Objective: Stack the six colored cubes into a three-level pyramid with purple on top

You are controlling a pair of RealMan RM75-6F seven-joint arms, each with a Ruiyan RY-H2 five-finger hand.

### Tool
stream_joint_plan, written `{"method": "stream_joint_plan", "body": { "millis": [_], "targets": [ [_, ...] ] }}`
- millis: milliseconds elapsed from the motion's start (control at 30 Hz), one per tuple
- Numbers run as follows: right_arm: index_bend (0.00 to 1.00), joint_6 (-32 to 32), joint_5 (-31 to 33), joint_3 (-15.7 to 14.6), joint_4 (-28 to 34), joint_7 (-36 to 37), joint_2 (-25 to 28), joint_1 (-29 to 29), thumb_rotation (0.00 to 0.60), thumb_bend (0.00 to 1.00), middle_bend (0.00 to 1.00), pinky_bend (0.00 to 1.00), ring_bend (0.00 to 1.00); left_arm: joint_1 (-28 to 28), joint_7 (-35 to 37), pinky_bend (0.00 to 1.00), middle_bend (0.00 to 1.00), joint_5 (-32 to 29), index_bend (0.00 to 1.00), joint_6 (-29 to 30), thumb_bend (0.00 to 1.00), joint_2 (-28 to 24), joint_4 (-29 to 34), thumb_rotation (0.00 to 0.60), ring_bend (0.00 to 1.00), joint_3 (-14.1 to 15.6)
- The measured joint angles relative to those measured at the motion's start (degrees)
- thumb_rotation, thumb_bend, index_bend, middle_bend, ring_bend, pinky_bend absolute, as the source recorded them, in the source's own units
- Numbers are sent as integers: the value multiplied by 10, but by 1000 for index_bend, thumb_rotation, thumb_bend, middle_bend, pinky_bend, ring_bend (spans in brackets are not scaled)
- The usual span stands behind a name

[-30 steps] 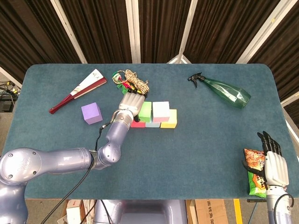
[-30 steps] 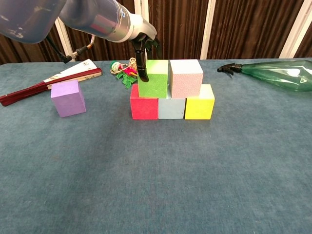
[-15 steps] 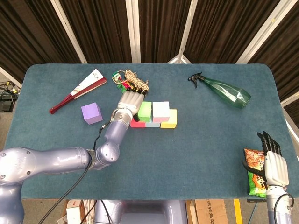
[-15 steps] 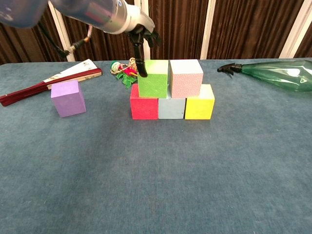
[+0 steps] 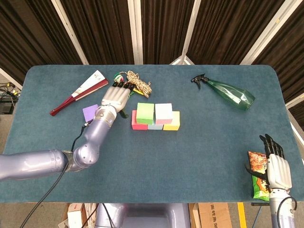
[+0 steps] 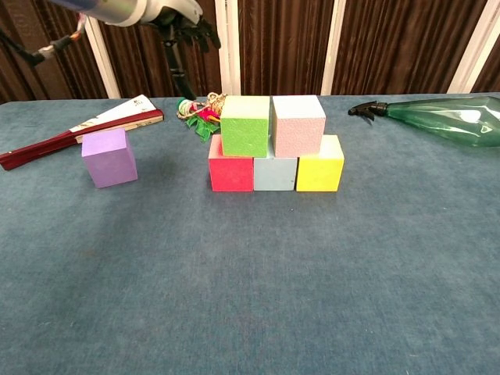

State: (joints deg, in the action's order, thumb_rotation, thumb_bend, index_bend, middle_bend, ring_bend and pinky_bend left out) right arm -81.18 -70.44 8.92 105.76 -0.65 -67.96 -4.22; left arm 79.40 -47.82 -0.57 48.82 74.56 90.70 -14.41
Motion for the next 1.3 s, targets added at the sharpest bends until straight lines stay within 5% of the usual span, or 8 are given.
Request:
{"method": "stream_joint_plan", "body": {
  "millis": [333, 567, 1300],
  "targets": [
    [114, 2, -1, -2, 1, -3, -2, -2, 600, 250, 51, 0, 49, -82, 87, 0, 94, 166, 123, -10, 216, -43, 70, 600, 0, 22],
    [114, 6, -3, -4, 3, -1, -1, -3, 600, 250, 51, 0, 50, -126, 115, 0, 99, 251, 99, 3, 216, -58, 115, 600, 0, 68],
    [131, 15, 2, -1, -2, 12, 4, -5, 600, 250, 51, 0, 51, -113, 121, 0, 115, 239, 69, 11, 216, 17, 62, 600, 0, 87]
  ]
}}
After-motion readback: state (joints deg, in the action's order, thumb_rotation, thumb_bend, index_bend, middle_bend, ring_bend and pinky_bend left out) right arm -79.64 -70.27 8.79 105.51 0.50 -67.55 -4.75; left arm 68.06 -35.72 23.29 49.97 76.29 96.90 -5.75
